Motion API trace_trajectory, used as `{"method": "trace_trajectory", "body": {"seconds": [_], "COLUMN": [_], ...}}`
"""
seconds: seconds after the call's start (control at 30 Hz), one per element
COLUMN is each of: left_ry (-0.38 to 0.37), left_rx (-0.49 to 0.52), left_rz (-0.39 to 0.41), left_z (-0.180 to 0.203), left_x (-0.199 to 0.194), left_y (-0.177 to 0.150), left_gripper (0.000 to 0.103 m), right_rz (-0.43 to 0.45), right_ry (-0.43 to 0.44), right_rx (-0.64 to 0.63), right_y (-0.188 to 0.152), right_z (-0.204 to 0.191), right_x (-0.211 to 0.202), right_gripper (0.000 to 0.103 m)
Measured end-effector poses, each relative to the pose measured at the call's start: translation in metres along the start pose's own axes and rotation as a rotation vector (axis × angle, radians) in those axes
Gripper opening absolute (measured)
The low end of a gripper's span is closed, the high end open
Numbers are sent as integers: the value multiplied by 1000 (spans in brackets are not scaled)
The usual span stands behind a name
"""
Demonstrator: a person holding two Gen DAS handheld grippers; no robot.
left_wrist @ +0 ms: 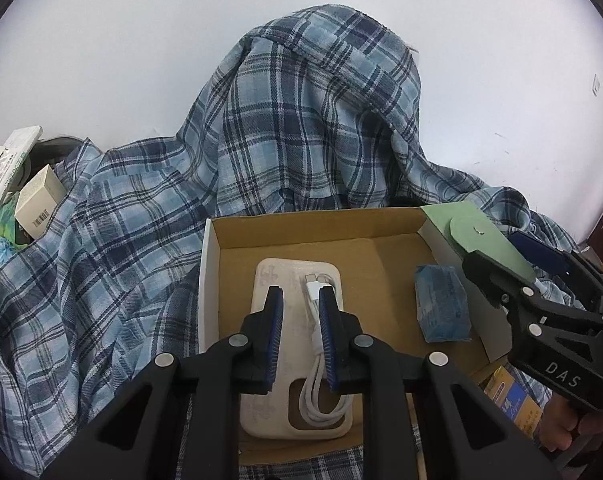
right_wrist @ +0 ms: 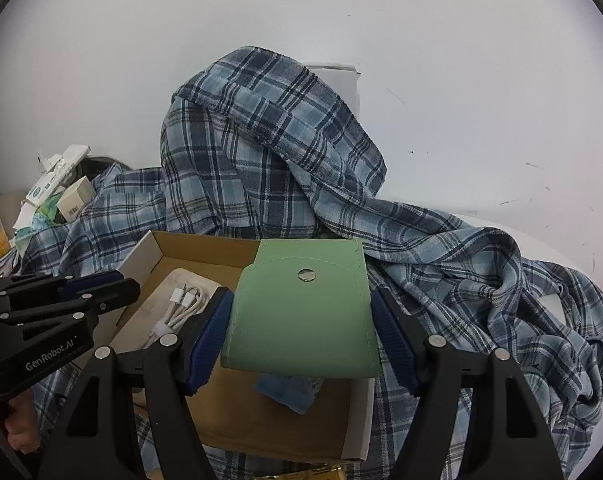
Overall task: Organize soft objects
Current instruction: 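Carry the cable and pouch over the box and lower the cable inside, then lower the green pouch into the box and open the right tool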
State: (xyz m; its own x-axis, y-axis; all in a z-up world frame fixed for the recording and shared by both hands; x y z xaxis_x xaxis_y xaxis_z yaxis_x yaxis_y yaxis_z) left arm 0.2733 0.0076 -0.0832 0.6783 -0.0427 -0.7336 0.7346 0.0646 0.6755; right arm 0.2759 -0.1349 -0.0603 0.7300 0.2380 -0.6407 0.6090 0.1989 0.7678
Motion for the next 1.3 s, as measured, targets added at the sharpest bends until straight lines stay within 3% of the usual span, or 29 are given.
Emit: {"method": "trace_trajectory", "body": {"seconds": [0.07,0.1,0.13,0.2,0.33,0.67,0.7,0.73,0.8,1.3], "left_ry": [7,16,30,50,35,33,33,31,28,19], "left_rx": [-4,-9,-16,-26,-14,24,23,21,13,17], "left_rz": [15,34,68,140,178,181,182,183,182,189], "left_z": [-1,-2,-4,-6,-6,1,0,0,-1,1], "left_x": [-2,-4,-8,-19,-27,-27,-27,-27,-27,-30], "left_y": [1,2,3,7,11,9,9,9,9,9], "left_gripper": [40,75,97,99,102,102,102,102,102,102], "right_rz": [-2,-3,-4,-4,-4,-8,-10,-11,-26,-12], "right_ry": [-1,1,1,0,0,-2,-2,-2,4,-19], "right_rx": [-4,-3,-3,-5,-6,-12,-12,-12,-19,-41], "right_y": [0,0,-1,-1,-1,-3,-3,-3,-5,-6], "right_z": [-1,-1,-1,-1,-1,-3,-3,-3,-4,-6], "right_x": [0,0,0,1,1,1,2,3,7,9], "right_gripper": [70,70,70,70,70,71,76,89,96,96]}}
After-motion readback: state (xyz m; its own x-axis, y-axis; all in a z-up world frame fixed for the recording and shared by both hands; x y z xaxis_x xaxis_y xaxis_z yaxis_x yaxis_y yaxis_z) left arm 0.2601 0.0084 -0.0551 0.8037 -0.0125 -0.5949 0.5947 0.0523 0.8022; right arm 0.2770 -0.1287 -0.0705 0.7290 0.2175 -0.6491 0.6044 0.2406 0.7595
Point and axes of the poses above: each gripper's, at about its wrist camera, not at the fingertips, and x roughly the way its jaws point, z to its right, y to its top, the point moved 5 cm from there along x, roughly the way its jaws point, and after that the axes turned 6 degrees about -z, right-handed, at the moved point
